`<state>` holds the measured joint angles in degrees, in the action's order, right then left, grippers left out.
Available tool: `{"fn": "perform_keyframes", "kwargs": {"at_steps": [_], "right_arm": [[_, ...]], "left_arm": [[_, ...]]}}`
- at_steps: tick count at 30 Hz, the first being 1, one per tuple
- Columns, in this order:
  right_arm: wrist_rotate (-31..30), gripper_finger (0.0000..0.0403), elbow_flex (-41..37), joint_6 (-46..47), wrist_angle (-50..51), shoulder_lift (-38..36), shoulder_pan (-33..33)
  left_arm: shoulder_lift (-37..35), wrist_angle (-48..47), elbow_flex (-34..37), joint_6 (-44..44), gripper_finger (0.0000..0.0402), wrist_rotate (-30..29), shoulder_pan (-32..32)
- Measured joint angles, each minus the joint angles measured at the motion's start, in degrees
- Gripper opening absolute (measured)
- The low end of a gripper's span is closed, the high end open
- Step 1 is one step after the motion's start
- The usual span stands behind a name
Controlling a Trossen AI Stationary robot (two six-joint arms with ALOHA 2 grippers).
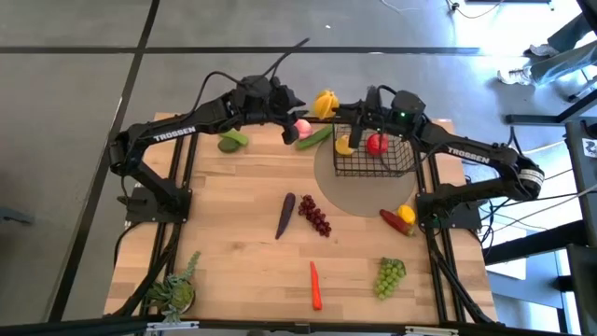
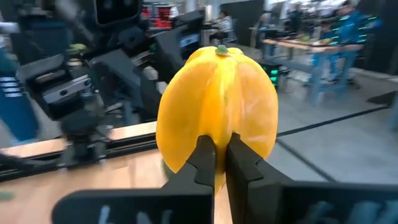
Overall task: Build produce basket
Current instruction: Put the yellow starfruit into the black wire basket
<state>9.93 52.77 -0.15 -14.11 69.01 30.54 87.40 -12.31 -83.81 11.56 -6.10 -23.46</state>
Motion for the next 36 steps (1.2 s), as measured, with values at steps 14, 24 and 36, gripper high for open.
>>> {"fn": "perform_keyframes", "kwargs": {"at_steps": [14,24,36], "right_arm": [[-23.75,0.0002,0.07,6.65,26.6,-11.51,0.01],[-31.71,0.0002,-9.62,16.84,29.37,-11.56,0.71],[-31.32,0.0002,-28.27,19.96,8.72,-11.24,3.31]], "left_arm": [[-0.03,-0.05,0.02,-0.47,0.0102,-3.72,-0.04],[-0.05,-0.07,0.02,-0.67,0.0102,-3.7,-0.04],[-0.1,-0.12,0.02,-0.82,0.0102,-3.68,-0.04]]}}
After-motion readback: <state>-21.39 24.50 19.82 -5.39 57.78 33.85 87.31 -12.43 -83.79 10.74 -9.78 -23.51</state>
